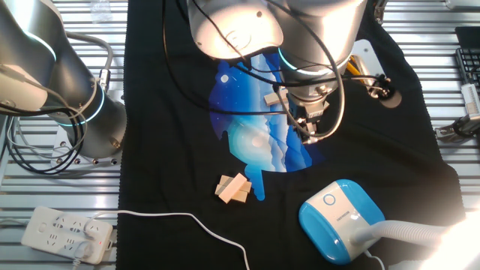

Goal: Turn off the desk lamp by pressing the button

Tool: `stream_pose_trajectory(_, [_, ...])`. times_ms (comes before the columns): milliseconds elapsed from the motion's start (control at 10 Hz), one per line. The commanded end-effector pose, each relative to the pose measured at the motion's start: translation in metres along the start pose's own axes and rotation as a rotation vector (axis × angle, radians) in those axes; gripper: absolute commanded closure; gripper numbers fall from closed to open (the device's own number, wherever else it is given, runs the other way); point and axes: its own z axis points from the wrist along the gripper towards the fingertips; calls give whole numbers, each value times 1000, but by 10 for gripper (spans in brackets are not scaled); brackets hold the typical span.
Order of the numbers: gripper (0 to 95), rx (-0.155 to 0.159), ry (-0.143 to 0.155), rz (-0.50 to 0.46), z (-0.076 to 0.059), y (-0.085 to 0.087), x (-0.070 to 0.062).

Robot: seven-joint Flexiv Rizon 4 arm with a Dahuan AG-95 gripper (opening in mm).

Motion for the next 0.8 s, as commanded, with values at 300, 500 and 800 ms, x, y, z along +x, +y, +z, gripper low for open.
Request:
stream_pose_trajectory(300, [950, -12, -2, -3, -4, -6, 3])
stream_pose_trajectory(500, [950, -13, 1, -11, -4, -6, 3])
stream_pose_trajectory(800, [950, -13, 18, -11, -4, -6, 3])
